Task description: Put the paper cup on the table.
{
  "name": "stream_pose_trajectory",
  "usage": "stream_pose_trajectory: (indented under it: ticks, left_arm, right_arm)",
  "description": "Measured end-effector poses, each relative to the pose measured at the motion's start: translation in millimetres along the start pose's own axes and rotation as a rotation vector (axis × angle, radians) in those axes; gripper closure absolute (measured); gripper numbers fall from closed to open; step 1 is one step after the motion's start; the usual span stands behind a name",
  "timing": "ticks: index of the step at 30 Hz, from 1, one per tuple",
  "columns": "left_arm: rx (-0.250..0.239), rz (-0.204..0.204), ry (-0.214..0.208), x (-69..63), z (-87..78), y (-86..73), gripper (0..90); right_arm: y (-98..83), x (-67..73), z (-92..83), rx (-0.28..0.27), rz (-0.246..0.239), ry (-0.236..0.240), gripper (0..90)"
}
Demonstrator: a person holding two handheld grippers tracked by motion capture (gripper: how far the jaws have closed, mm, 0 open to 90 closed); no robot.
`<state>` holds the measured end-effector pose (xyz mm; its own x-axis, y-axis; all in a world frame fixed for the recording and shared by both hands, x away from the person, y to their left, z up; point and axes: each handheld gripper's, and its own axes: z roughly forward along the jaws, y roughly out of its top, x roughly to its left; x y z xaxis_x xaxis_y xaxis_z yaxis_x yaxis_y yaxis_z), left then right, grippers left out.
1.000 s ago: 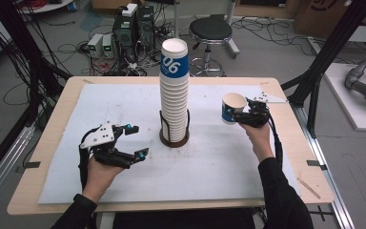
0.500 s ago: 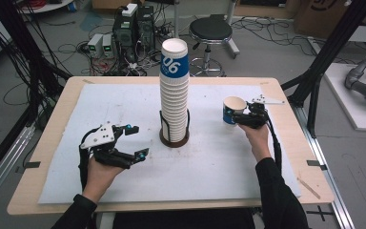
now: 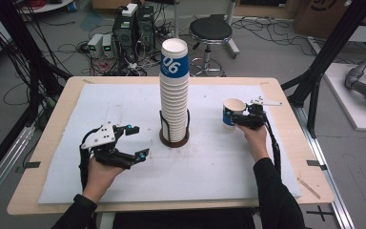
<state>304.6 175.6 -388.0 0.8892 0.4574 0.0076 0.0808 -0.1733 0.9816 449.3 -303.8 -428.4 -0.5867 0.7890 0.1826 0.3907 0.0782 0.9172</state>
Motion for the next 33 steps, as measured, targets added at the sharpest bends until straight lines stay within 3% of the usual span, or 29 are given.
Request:
stream_pose_trajectory:
  ticks: [7, 12, 23, 33]
  left_arm:
    - [0.003, 0.001, -0.002, -0.4, 0.2, -0.2, 15.2]
    - [0.005, 0.002, -0.002, -0.2, -0.2, -0.3, 15.2]
    - [0.009, 0.009, 0.005, -0.9, 0.9, -0.1, 15.2]
    - [0.016, 0.013, 0.009, -1.9, 2.3, 0.2, 15.2]
  right_arm:
    - [-3.2, -0.3, 3.4, 0.014, 0.003, -0.009, 20.9]
    - [-4.7, 0.8, 4.2, 0.022, -0.022, -0.021, 20.7]
    - [-6.1, 3.9, -1.5, 0.044, -0.059, -0.037, 19.8]
    - [-6.7, 6.3, -5.8, 0.072, -0.062, -0.056, 18.7]
